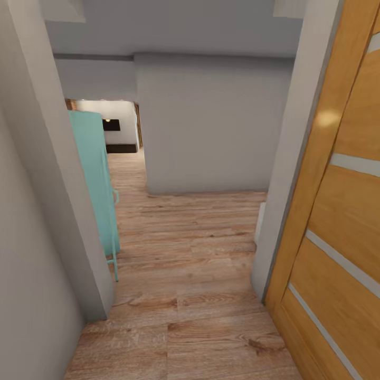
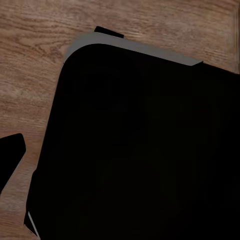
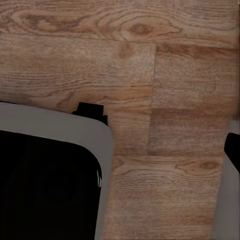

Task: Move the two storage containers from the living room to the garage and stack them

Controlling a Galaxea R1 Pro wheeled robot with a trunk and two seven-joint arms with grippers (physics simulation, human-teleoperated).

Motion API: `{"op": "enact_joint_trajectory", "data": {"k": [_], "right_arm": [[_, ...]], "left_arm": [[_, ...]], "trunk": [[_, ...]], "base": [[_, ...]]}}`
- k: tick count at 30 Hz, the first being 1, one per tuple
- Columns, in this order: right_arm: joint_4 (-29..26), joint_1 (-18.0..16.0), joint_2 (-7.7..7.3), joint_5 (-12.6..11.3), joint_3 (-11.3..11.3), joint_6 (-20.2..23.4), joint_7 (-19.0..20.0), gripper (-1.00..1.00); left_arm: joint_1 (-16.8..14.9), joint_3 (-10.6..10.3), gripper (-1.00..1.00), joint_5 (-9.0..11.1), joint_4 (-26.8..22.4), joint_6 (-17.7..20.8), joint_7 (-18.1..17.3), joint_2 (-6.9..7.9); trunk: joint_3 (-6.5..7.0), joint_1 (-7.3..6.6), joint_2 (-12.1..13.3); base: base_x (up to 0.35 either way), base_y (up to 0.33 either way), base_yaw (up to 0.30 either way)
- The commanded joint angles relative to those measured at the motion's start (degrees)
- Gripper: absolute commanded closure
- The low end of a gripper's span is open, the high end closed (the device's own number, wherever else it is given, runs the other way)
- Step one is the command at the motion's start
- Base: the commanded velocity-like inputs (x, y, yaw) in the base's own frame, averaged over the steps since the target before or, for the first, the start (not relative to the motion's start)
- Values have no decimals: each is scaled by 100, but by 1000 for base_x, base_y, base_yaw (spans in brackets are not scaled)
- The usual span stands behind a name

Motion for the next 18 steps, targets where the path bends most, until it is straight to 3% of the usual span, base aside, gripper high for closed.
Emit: {"op": "enact_joint_trajectory", "data": {"k": [1, 18], "right_arm": [[19, -6, 3, -54, 50, -36, 13, -100], [17, -6, -4, -54, 60, -38, 12, -100]], "left_arm": [[1, 7, -100, 22, -5, -12, 1, -2], [1, 7, -100, 22, -4, -19, 1, 6]], "trunk": [[-5, 3, -2], [-5, 3, -2]], "base": [[322, 0, 0], [322, 0, 0]]}}
